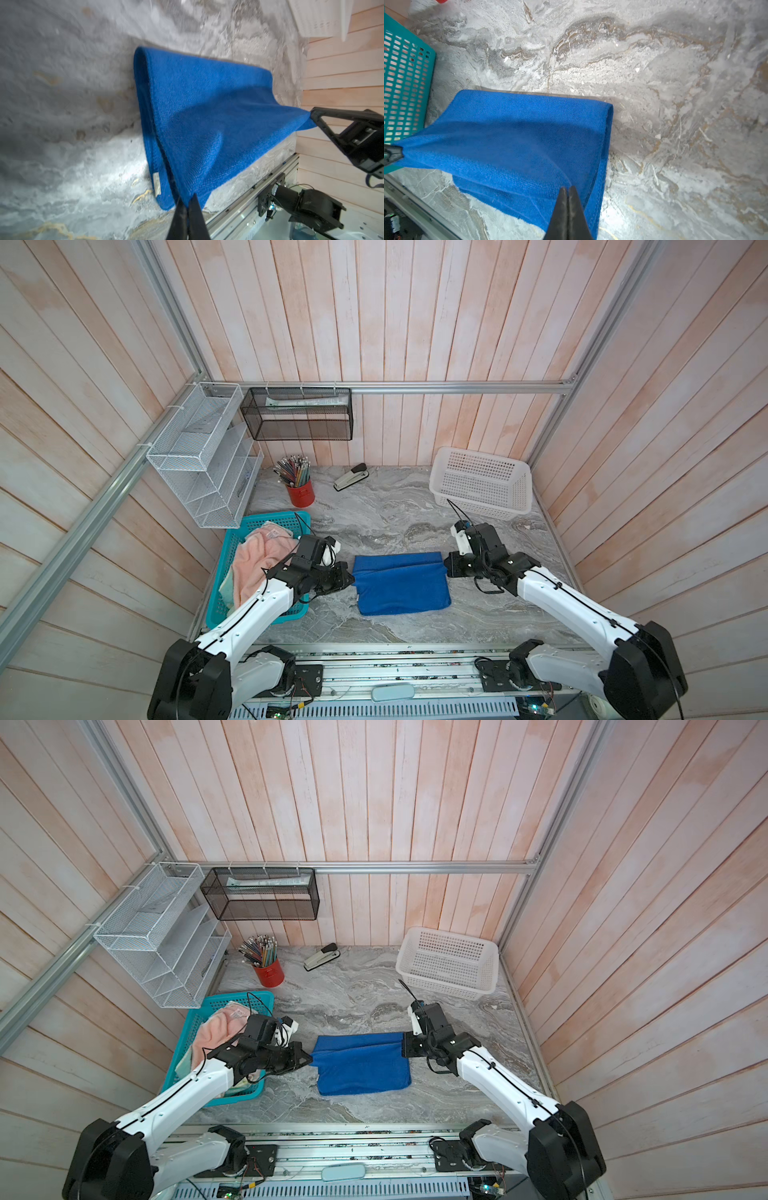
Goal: Fold and stack the towels
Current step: 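Fold the far edge toward the robot with both grippers, then lay the folded edge down and press the towel with both grippers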
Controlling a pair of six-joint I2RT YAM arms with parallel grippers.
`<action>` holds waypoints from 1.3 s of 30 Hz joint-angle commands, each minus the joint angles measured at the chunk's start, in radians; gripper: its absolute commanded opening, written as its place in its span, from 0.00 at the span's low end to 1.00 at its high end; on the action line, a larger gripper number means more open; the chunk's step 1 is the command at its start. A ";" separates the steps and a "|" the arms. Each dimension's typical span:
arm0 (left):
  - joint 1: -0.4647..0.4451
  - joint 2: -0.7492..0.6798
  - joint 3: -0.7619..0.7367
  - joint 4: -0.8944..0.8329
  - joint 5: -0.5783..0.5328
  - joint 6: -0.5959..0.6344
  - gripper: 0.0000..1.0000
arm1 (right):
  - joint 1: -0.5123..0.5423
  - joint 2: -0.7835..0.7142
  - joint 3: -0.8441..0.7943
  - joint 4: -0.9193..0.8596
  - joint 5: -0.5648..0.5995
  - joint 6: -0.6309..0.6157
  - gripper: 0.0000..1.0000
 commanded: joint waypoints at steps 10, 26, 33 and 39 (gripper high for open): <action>-0.127 -0.051 -0.095 -0.082 -0.104 -0.189 0.36 | 0.011 -0.106 -0.164 -0.092 -0.106 0.152 0.37; -0.198 0.055 0.019 0.042 -0.132 -0.180 0.40 | -0.025 0.058 -0.167 0.005 -0.158 0.205 0.54; -0.317 0.264 0.112 0.281 -0.076 -0.232 0.39 | -0.026 0.129 -0.224 0.153 -0.201 0.259 0.56; -0.365 0.453 0.141 0.457 -0.016 -0.282 0.38 | -0.025 0.195 -0.272 0.285 -0.249 0.299 0.56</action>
